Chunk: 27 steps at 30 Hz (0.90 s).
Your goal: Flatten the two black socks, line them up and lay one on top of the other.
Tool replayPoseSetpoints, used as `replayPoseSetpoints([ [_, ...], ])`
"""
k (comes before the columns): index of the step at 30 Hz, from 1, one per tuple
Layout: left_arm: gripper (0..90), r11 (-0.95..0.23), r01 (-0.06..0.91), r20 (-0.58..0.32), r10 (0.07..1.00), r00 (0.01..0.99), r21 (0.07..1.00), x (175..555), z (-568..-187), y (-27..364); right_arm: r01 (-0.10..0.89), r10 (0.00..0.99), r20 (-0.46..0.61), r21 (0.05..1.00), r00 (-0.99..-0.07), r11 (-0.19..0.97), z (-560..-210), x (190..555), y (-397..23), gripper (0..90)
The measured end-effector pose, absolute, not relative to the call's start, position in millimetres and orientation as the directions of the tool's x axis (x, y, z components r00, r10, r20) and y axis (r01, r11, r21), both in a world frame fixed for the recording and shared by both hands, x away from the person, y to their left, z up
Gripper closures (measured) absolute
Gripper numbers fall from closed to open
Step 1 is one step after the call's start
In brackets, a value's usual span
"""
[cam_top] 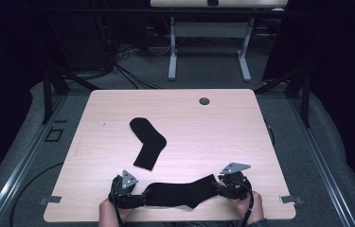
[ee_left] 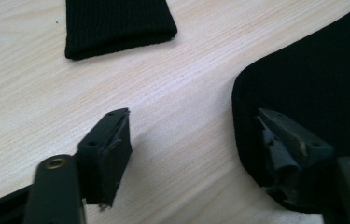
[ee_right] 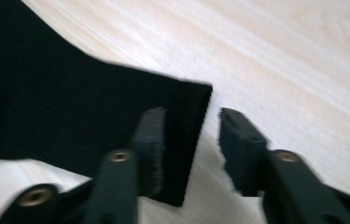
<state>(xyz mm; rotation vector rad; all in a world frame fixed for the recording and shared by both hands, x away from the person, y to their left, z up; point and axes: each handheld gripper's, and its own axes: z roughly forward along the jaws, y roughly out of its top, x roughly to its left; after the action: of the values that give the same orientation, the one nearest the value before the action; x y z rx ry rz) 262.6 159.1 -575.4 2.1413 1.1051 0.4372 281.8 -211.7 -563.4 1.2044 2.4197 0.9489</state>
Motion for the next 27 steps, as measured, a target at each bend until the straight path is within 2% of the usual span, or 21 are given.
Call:
replayPoseSetpoints([
  [5,17.7,-0.398,0.574,-0.021,0.809,0.587,0.715,265,-566,166,0.603,0.828,0.063,0.717,-0.556,0.351,-555,282,-231,29.1],
  [9,15.8,-0.385,0.573,-0.012,0.823,0.567,0.723,271,-559,175,0.61,0.861,0.045,0.724,-0.507,0.322,-560,286,-252,17.8],
  [20,14.3,-0.389,0.573,0.01,0.833,0.553,0.721,304,-544,187,0.65,0.901,-0.017,0.686,-0.433,0.325,-584,300,-279,2.8],
  [27,14.6,-0.413,0.586,0.013,0.825,0.565,0.697,328,-549,183,0.657,0.904,-0.001,0.687,-0.428,0.312,-586,303,-283,2.8],
])
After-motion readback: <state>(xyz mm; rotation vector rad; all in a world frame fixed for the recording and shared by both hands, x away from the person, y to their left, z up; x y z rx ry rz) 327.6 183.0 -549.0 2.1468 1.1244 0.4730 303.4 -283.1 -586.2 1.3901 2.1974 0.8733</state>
